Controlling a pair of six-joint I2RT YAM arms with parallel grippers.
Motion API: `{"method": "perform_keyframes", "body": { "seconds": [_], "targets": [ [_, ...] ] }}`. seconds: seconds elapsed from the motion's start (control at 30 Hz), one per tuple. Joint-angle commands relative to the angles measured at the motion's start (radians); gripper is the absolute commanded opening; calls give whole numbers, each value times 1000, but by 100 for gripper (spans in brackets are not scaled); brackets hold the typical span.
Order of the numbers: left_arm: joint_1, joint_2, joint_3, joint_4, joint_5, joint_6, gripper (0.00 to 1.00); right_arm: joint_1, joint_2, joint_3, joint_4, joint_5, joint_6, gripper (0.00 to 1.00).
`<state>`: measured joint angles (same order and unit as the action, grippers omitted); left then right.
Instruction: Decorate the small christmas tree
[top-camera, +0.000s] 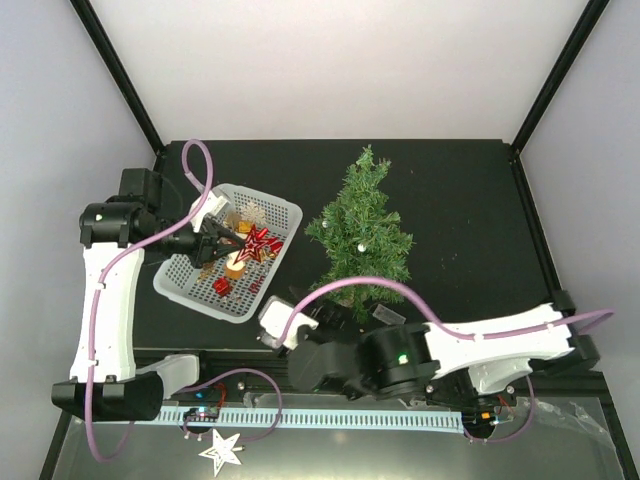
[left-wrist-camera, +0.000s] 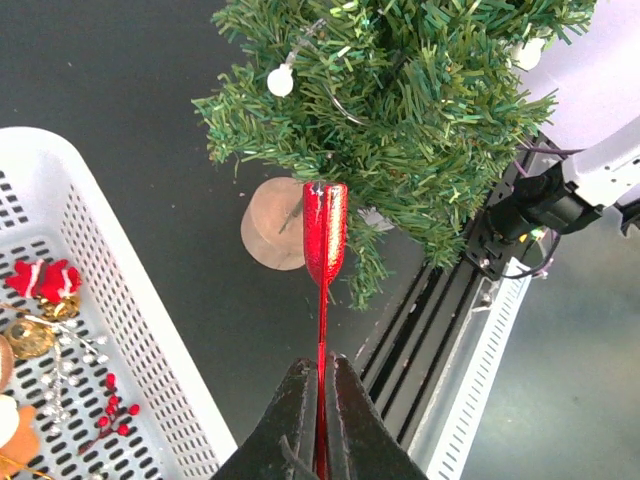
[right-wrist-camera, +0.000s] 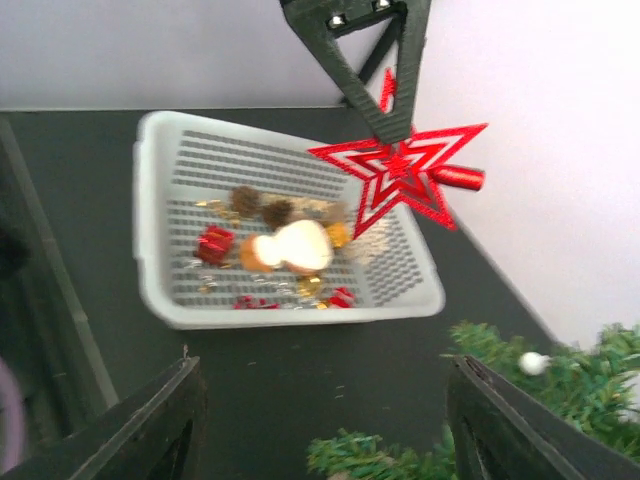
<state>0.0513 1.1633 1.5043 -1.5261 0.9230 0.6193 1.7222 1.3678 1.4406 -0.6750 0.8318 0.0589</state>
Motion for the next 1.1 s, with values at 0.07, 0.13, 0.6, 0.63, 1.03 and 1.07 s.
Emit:
{"method": "perform_keyframes", "body": {
  "seconds": [0.07,0.13,0.6,0.63,1.03,1.07],
  "targets": [
    [3,-34,-15,-9,55,-48,1,63,152,-83,296,473,-192,66],
    [1,-34,-16,-4,66,-58,2,66,186,-152,507,530,-371,65],
    [-71,-26,-29,58,99,-164,2,29,664,-251,2272,449,-1806,58],
    [-79,-25,-32,63,95,-170,2,28,674,-234,2272,441,-1812,58],
    [-95,-27,-51,95,104,-207,2,-2,692,-132,2276,380,-2004,55],
    [-96,-28,-54,97,112,-211,2,-6,684,-135,2276,380,-2007,55]
  ]
}}
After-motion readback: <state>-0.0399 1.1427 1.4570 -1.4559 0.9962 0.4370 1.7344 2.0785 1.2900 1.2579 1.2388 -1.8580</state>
